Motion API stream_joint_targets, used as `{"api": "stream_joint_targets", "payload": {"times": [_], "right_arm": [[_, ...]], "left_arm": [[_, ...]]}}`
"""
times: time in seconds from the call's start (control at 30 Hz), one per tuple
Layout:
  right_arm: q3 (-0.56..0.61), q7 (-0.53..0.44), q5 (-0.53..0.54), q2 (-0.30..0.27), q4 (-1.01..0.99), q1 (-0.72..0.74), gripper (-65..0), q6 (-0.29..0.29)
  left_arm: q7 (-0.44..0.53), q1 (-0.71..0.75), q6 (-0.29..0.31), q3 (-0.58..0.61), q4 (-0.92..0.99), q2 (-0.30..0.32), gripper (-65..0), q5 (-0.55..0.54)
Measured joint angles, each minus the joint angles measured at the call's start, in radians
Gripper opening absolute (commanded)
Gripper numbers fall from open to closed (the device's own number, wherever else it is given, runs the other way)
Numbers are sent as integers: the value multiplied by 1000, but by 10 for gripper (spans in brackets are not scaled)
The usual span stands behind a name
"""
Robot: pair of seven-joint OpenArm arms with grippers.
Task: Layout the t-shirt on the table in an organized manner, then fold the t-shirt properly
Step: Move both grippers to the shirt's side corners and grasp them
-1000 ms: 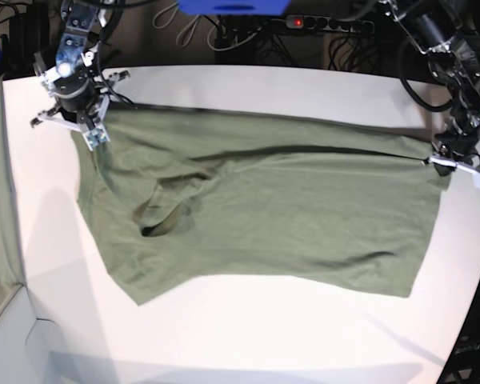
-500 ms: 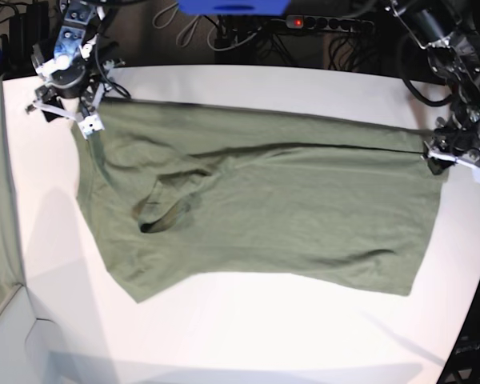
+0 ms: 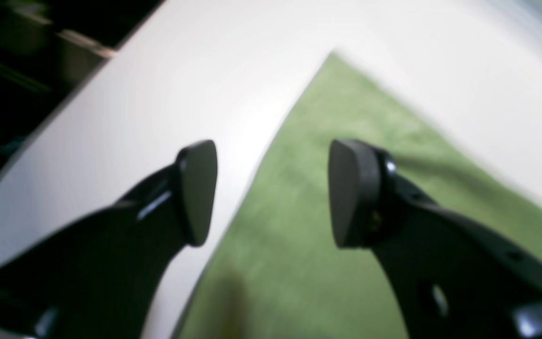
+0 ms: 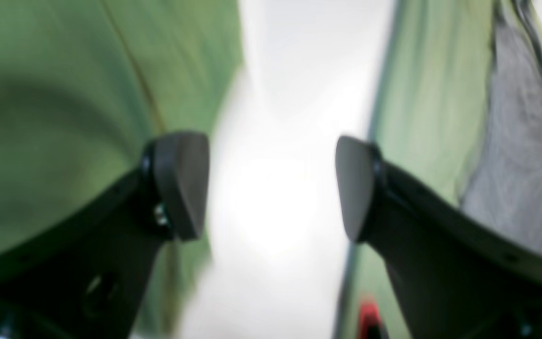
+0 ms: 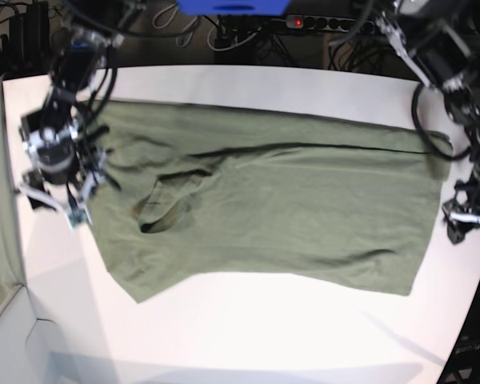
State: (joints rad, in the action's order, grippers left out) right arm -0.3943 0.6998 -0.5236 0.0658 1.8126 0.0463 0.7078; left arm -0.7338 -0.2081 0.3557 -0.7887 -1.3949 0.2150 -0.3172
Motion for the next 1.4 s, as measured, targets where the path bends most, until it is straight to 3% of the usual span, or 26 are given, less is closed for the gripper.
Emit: {"api": "stream_joint_targets", "payload": {"times": [0.1, 0.3, 0.57, 0.67, 0.8, 0.93, 1.17, 1.4], "right_arm": [[5, 4, -15, -22, -220, 161, -227, -5], [1, -13, -14, -74, -639, 430, -228, -4], [0, -193, -17, -128, -898, 544, -227, -6], [2, -240, -19, -134, -970, 540, -227, -6], [-2, -328, -15, -156, -1059, 544, -227, -143], [-1, -372, 17, -171, -1086, 542, -227, -202], [-1, -427, 87, -208, -1193, 556, -227, -209], [-1, -468, 113, -209, -1193, 531, -227, -212]], "left_arm": [[28, -117, -13, 64, 192, 60, -284, 9], [335, -298, -15, 335, 623, 175, -284, 2], [622, -435, -19, 552, 1059, 199, -284, 2], [687, -430, -19, 581, 1103, 194, -284, 0], [740, -427, -19, 602, 1141, 190, -284, -1], [740, -423, -19, 603, 1160, 184, -285, -1], [795, -371, -15, 601, 1147, 188, -287, -9], [814, -346, -11, 600, 1141, 192, -288, -13]]}}
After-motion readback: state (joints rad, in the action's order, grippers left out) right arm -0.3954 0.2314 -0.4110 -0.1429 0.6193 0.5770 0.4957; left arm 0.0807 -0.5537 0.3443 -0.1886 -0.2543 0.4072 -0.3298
